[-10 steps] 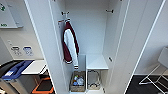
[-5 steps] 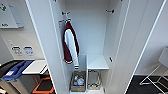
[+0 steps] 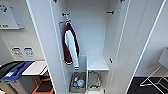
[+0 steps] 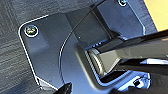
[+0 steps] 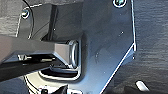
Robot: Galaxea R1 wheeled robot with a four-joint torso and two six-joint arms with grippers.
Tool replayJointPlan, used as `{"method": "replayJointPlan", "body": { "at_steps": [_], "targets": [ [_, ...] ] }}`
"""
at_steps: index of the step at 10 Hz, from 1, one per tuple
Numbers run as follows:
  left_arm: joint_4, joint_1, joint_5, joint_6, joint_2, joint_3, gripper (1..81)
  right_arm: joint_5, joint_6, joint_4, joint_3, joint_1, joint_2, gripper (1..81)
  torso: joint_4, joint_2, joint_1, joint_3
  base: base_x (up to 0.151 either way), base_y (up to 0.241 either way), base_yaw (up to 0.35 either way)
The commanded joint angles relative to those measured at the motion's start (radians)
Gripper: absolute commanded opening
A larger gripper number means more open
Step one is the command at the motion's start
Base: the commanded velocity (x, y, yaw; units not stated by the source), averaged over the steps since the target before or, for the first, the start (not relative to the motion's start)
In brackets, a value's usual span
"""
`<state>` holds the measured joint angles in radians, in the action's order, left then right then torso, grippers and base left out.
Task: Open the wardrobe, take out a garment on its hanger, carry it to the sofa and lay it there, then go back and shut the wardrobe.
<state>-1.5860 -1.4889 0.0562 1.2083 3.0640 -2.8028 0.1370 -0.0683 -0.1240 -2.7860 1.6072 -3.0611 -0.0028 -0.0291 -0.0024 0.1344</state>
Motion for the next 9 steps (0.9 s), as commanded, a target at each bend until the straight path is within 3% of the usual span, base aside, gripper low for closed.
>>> {"method": "replayJointPlan", "body": {
  "at_steps": [1,6,9],
  "targets": [
    [0.001,0.052,-0.041,0.0,0.001,-0.003,81.1,-0.053,0.002,0.001,-0.004,-0.037,-0.011,81.1,0.0,0.0,0.002,0.0,0.132,0.0,0.0],
    [0.001,0.049,-0.041,0.002,0.0,-0.003,81.1,-0.053,0.004,0.001,0.002,-0.034,-0.014,81.1,0.0,0.001,0.003,0.0,0.131,0.0,0.0],
    [0.003,0.049,-0.041,0.008,0.003,-0.003,81.1,-0.051,0.004,-0.008,0.002,-0.029,-0.024,81.1,0.0,0.002,0.004,0.0,0.026,0.0,0.0]
  ]
}}
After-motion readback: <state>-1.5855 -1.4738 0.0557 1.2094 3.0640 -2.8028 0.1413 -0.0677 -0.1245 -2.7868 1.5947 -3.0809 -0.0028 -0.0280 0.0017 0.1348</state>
